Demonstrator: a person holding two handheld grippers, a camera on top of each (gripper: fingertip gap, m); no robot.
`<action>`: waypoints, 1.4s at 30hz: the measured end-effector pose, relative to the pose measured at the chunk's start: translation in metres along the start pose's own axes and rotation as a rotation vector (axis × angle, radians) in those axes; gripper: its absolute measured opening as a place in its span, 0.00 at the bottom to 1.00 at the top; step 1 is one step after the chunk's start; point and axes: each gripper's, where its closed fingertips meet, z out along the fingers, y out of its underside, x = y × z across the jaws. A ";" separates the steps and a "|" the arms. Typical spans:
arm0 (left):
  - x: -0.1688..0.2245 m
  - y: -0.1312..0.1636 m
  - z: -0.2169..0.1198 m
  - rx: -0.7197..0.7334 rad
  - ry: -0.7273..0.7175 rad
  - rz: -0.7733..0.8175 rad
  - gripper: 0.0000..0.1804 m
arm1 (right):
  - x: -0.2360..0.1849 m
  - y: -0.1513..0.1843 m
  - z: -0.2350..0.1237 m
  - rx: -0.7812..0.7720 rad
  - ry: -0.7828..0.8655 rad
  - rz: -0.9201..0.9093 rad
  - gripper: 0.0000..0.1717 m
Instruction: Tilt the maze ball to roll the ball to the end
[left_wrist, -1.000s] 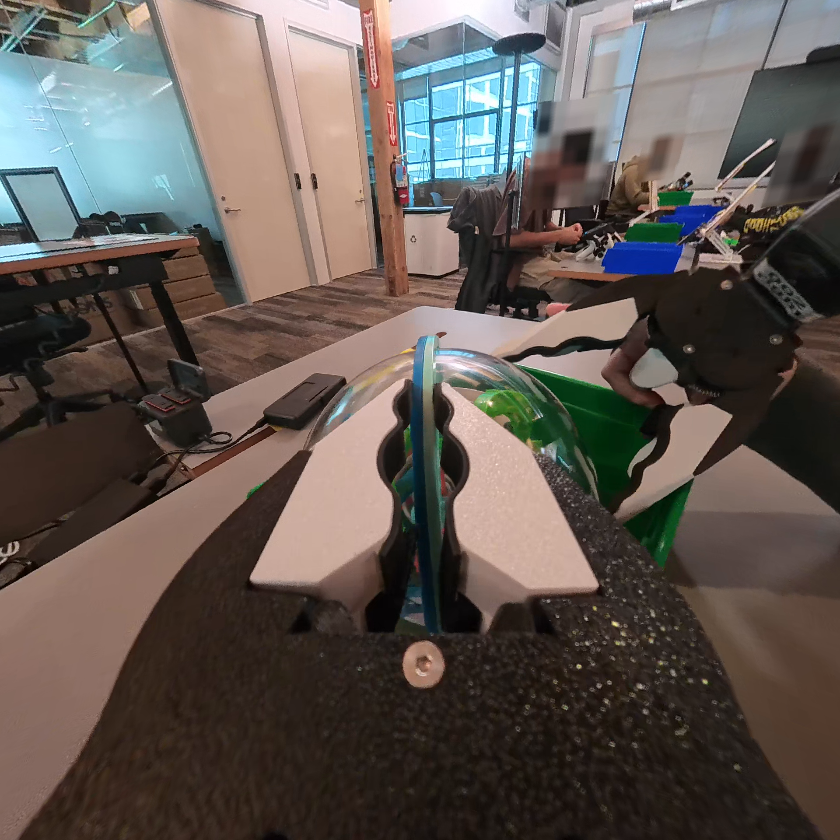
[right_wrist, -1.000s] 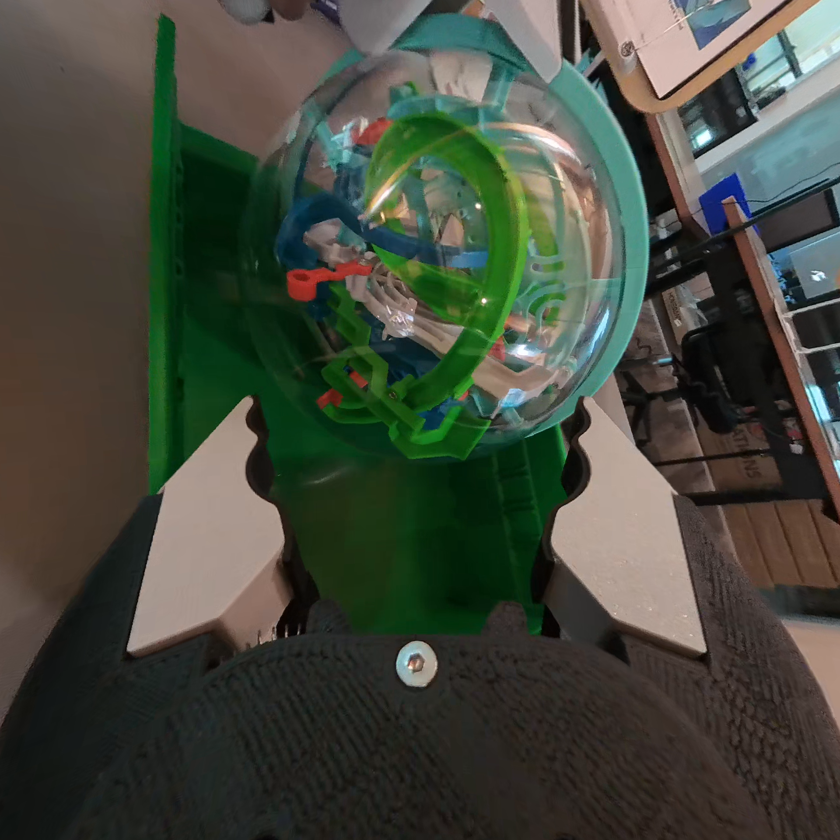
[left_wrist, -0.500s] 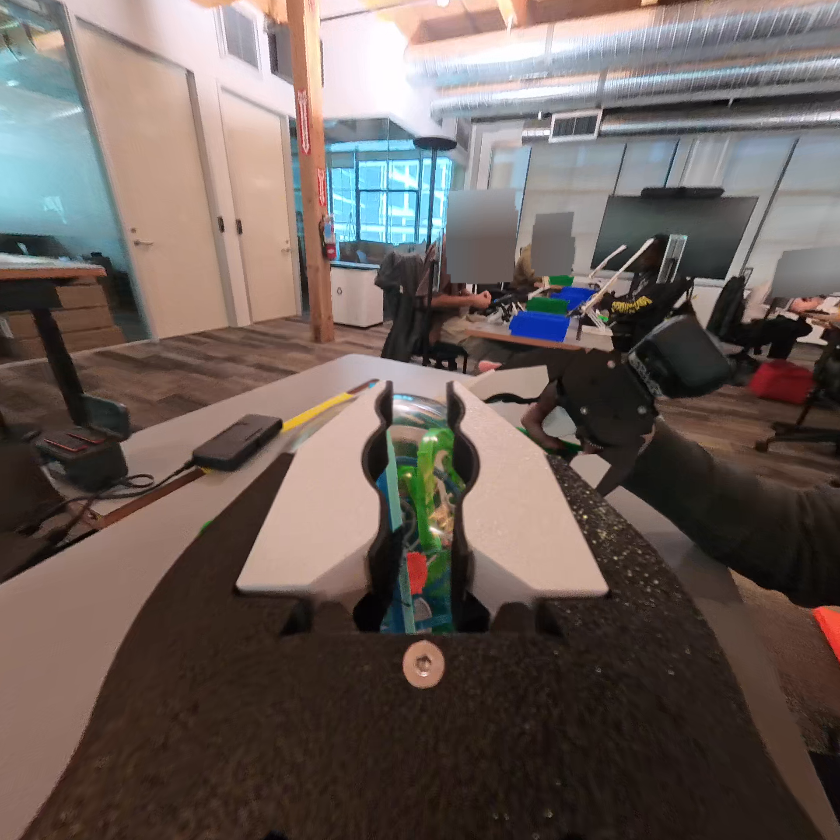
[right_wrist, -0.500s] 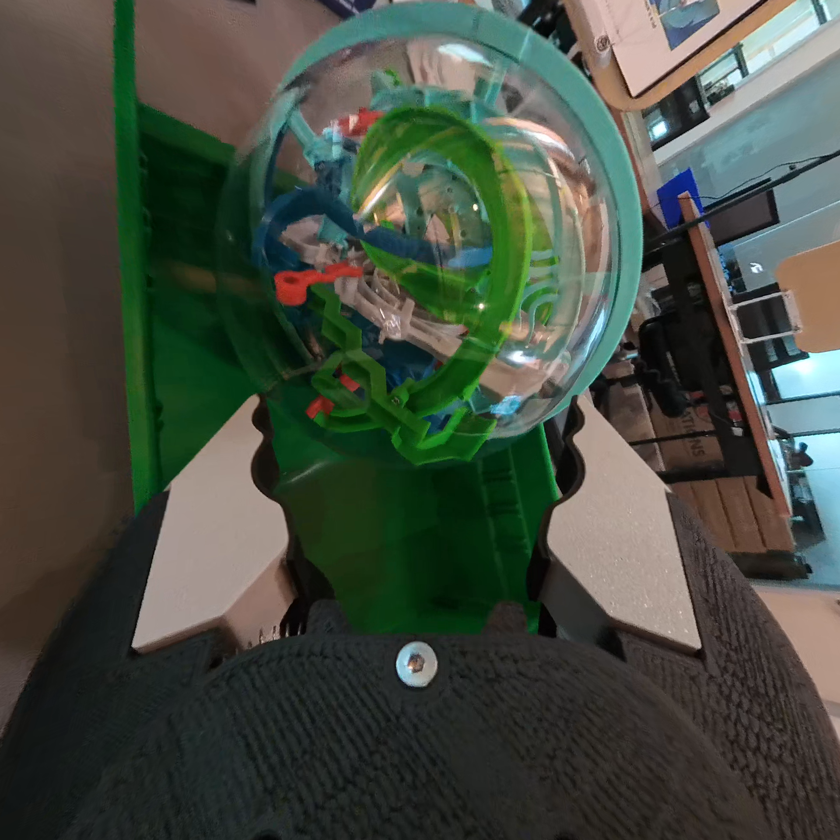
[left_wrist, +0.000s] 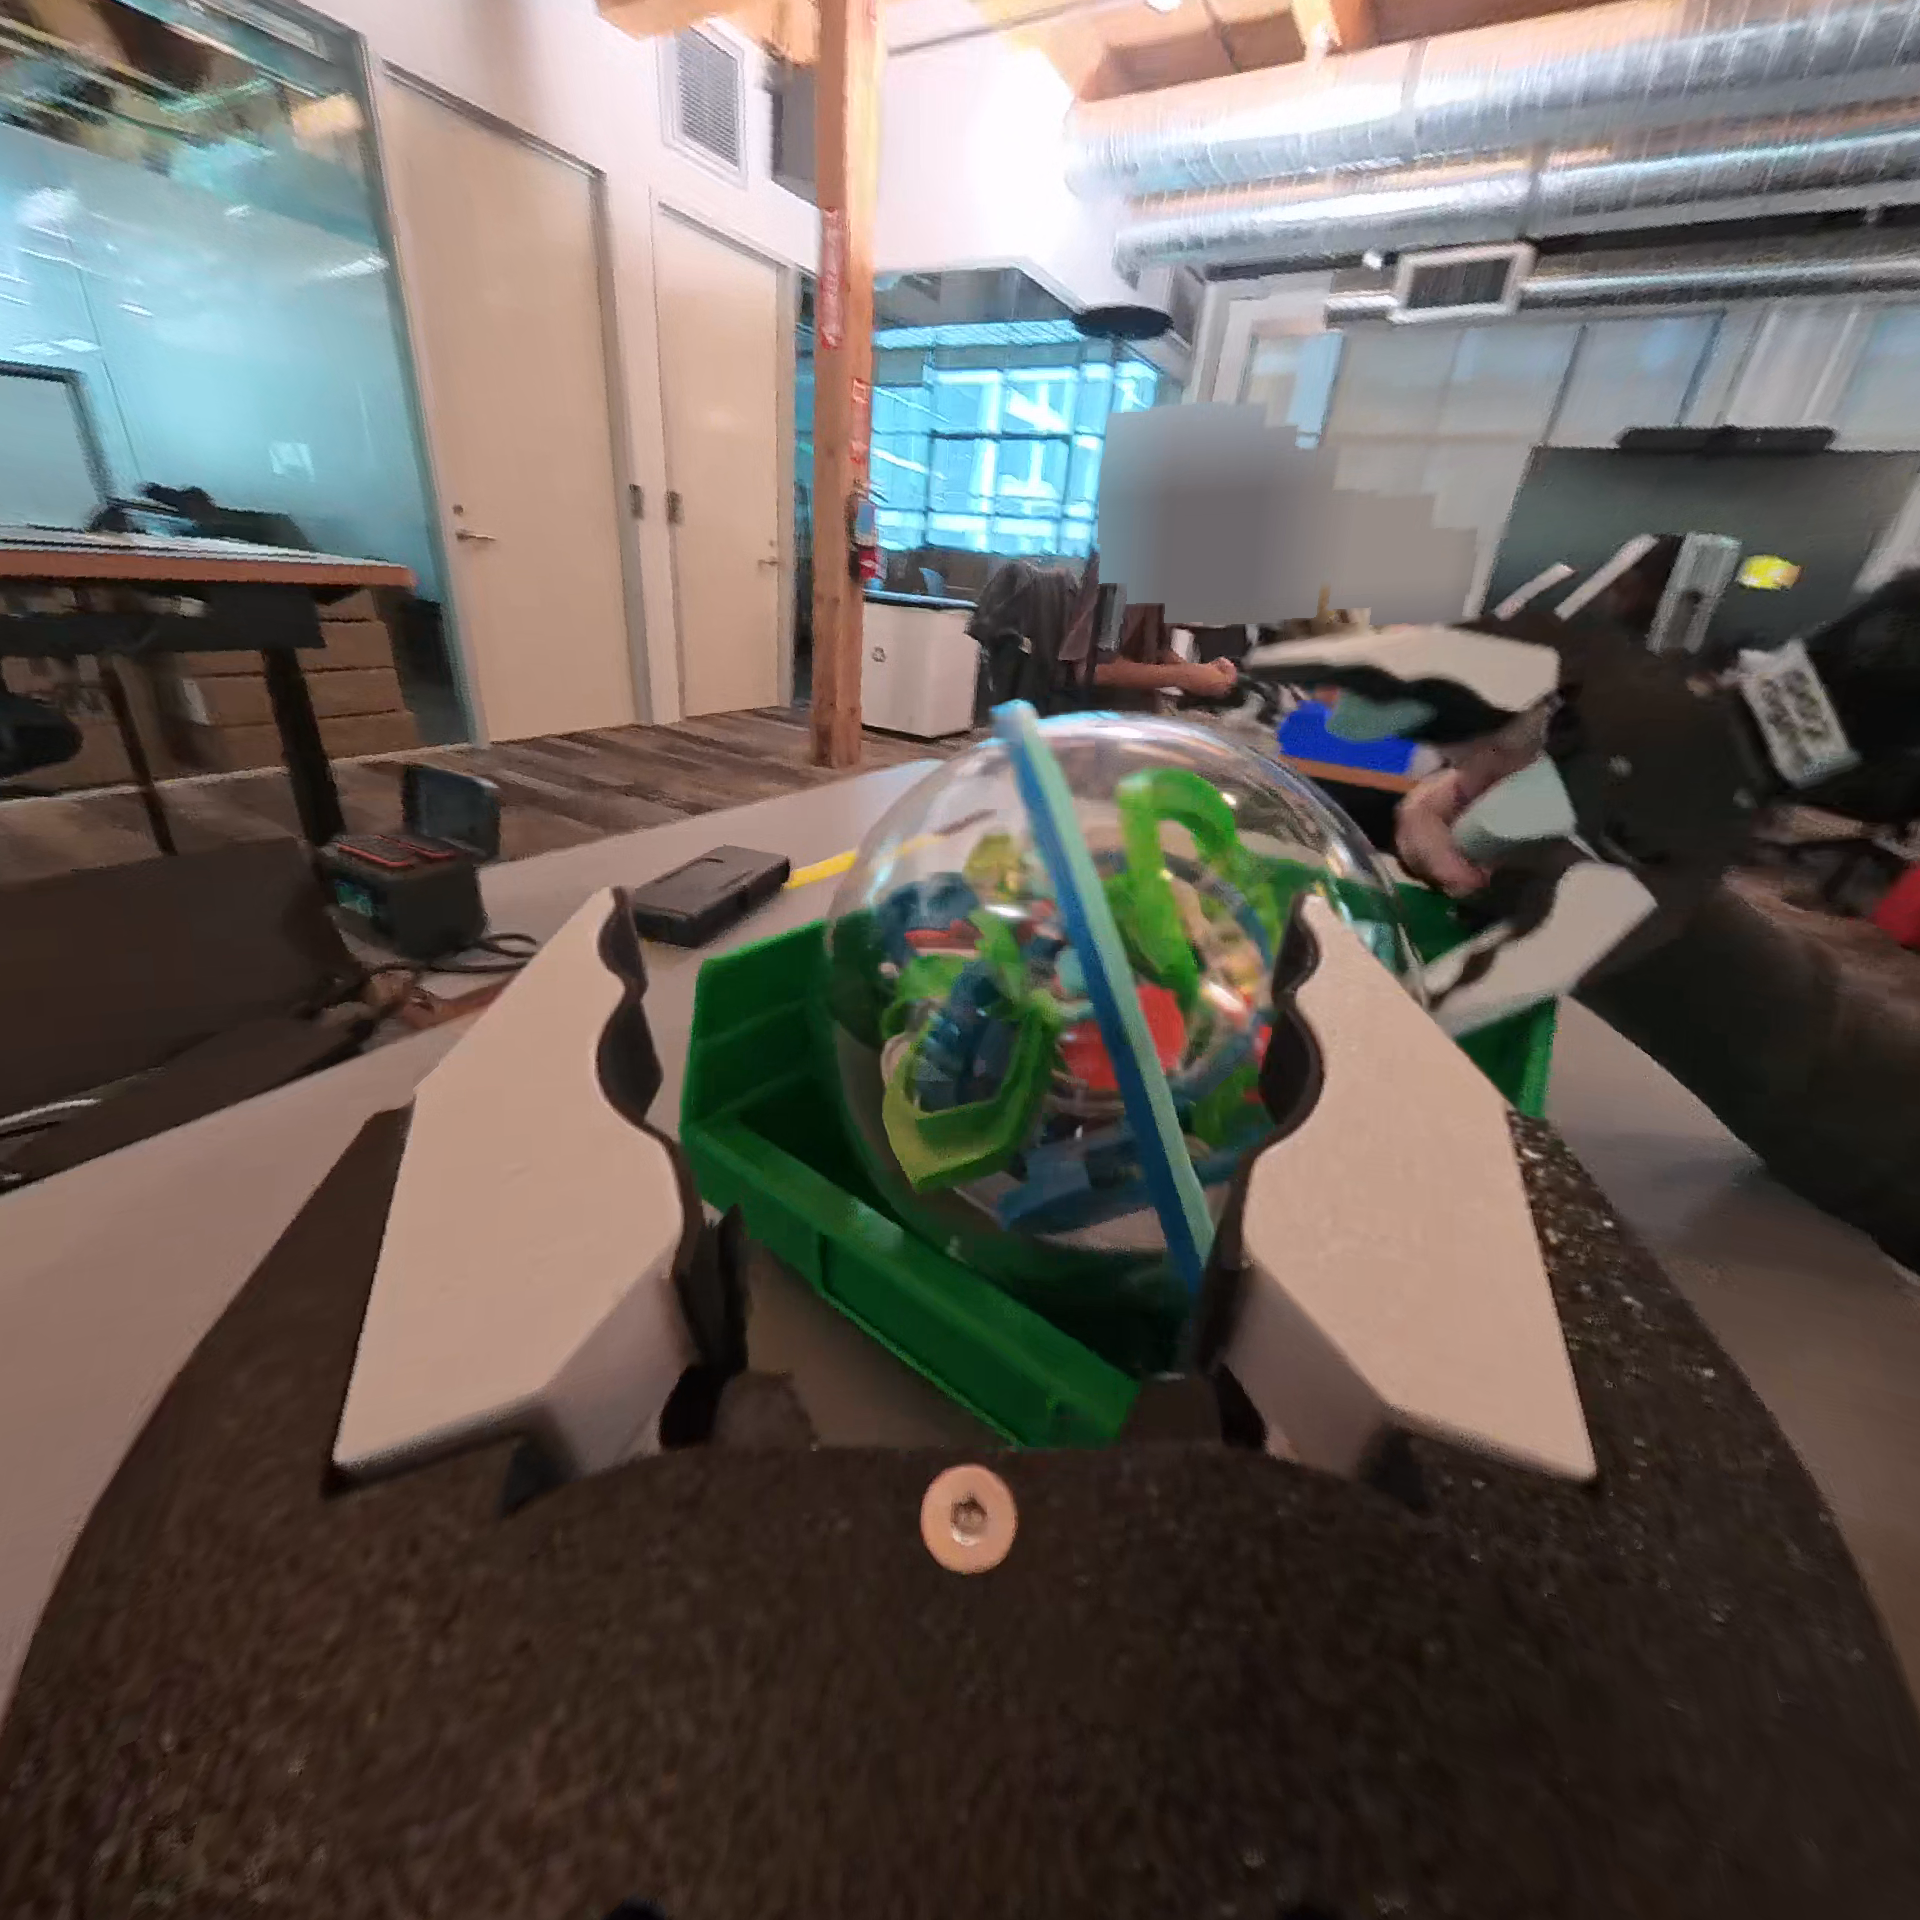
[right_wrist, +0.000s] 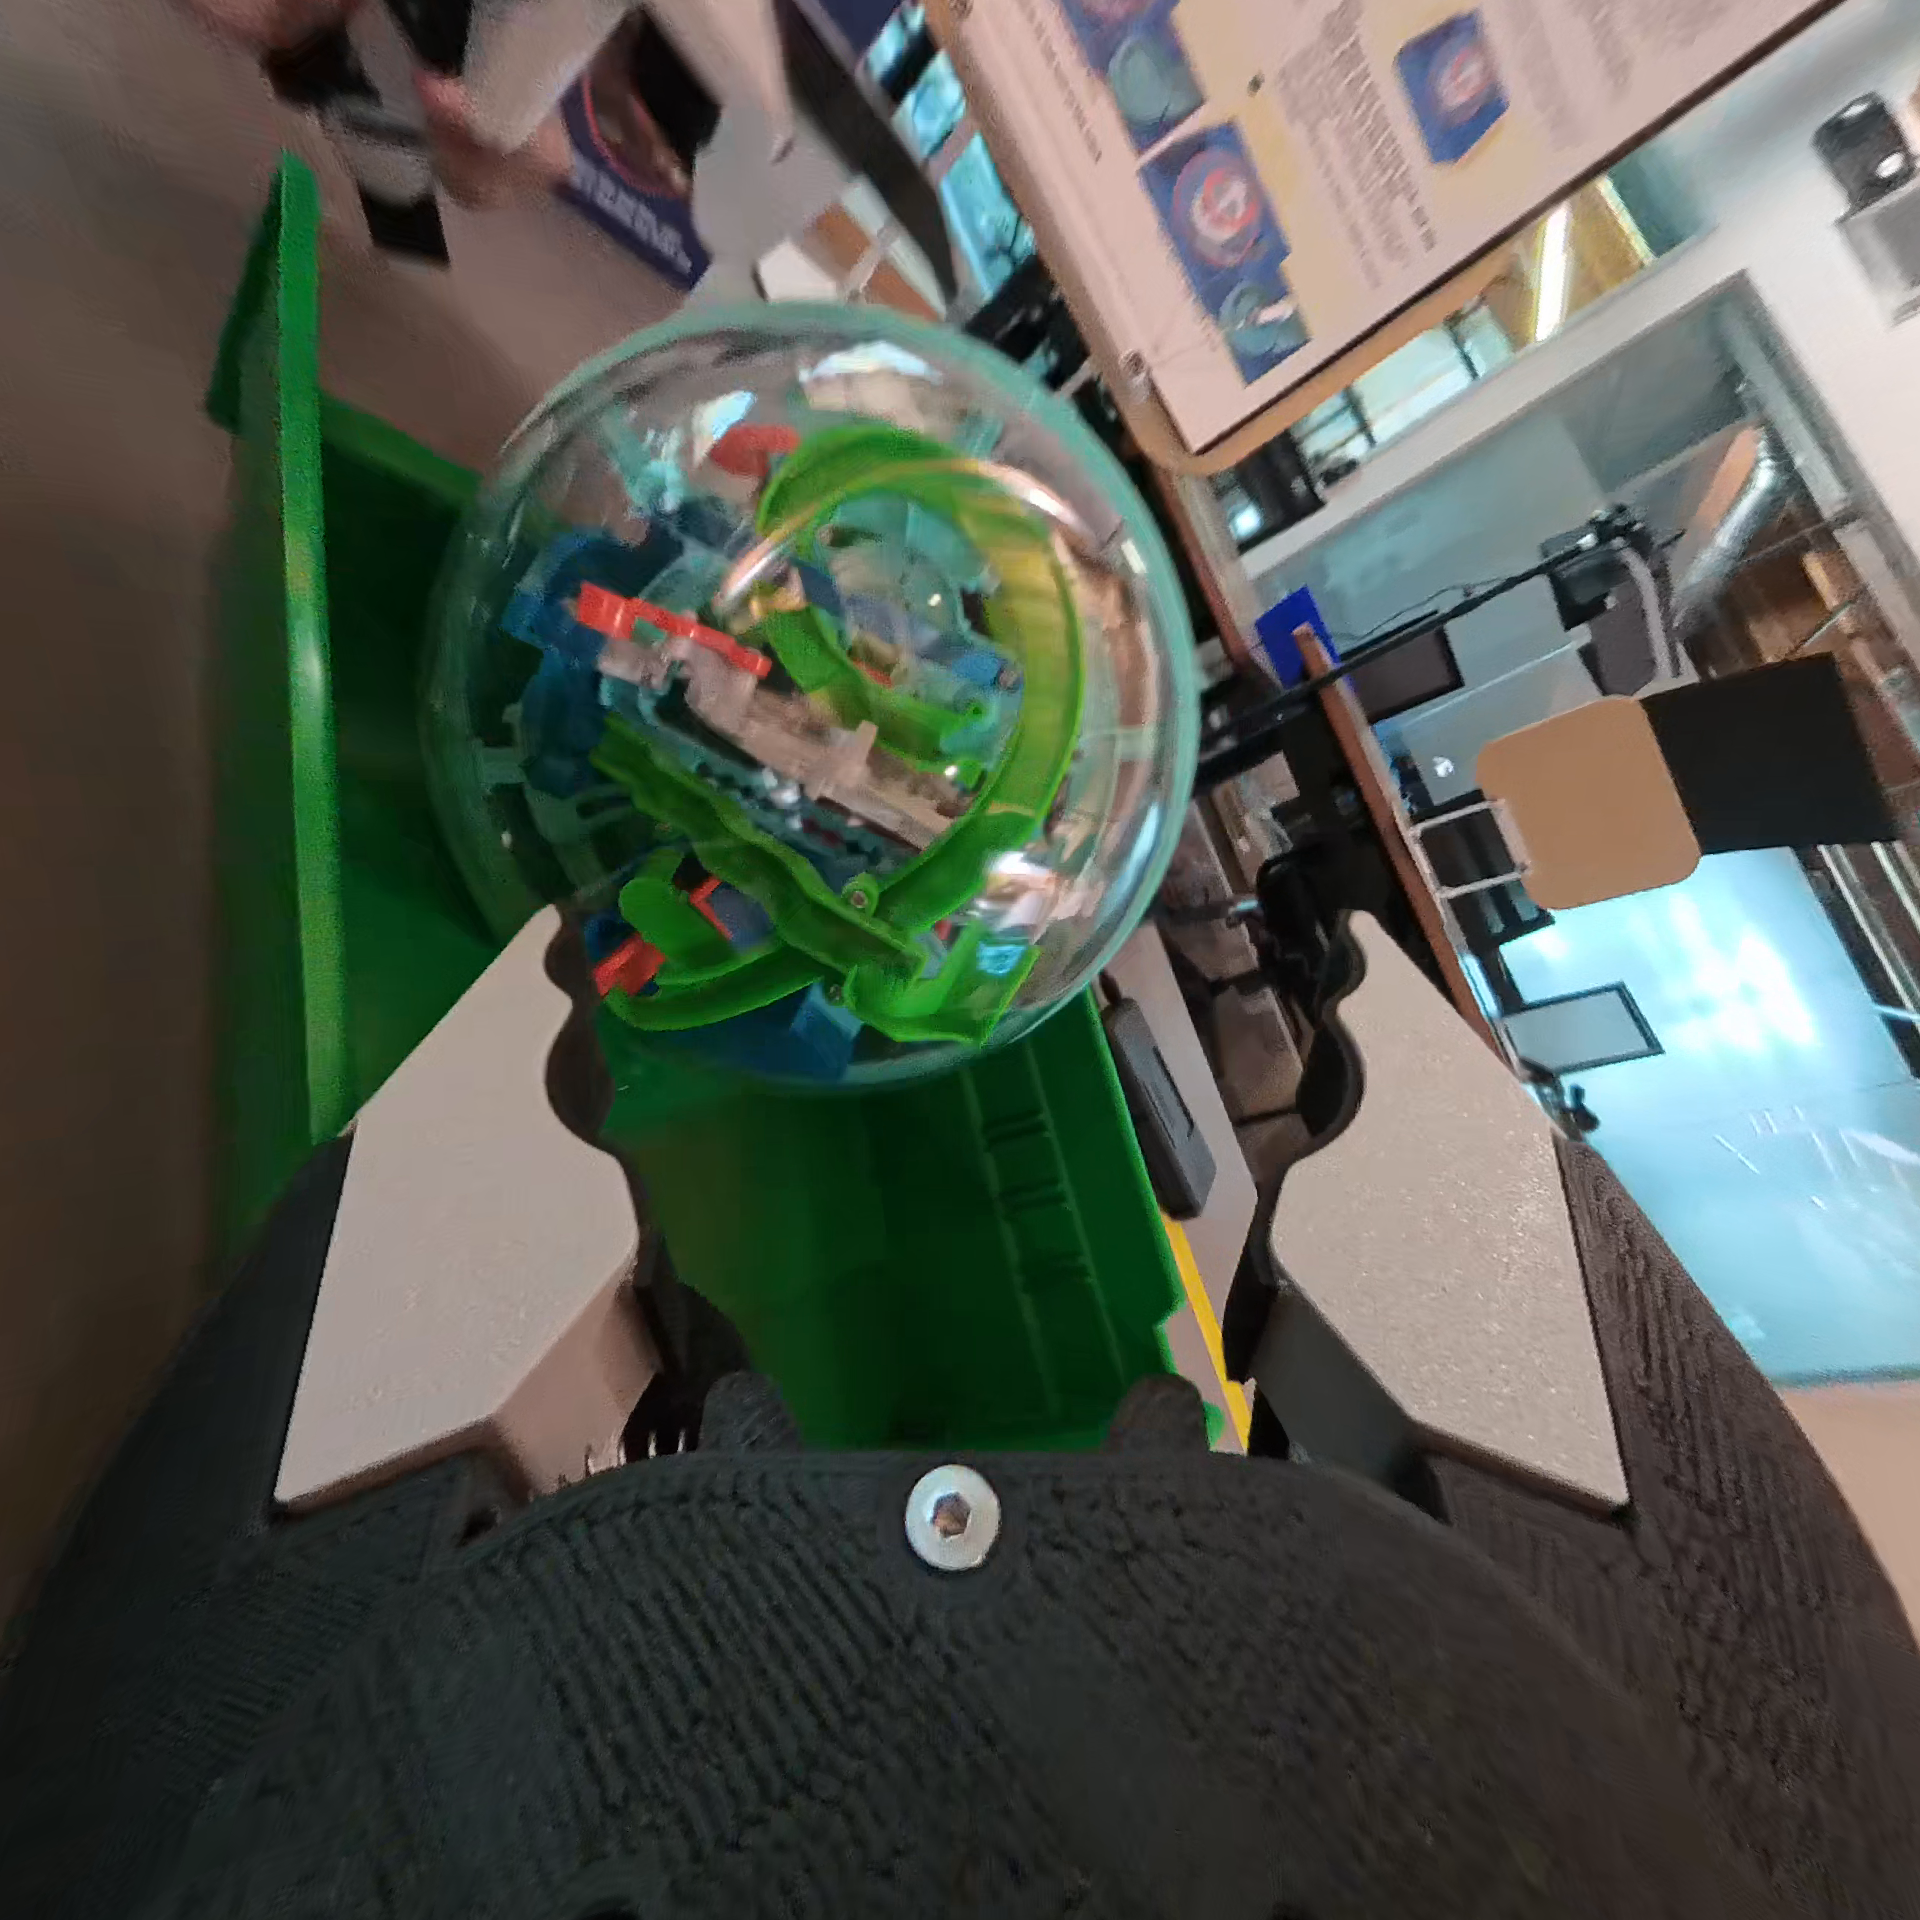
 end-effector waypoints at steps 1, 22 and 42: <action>0.005 0.006 0.001 -0.016 0.039 -0.004 0.66 | 0.002 -0.002 -0.003 0.027 0.008 0.013 0.79; 0.006 -0.016 -0.025 0.394 -0.168 0.292 0.66 | 0.113 0.057 -0.085 0.511 0.722 0.504 0.50; 0.009 -0.004 -0.016 0.338 -0.148 0.299 0.61 | 0.096 0.033 -0.071 0.469 0.658 0.342 0.44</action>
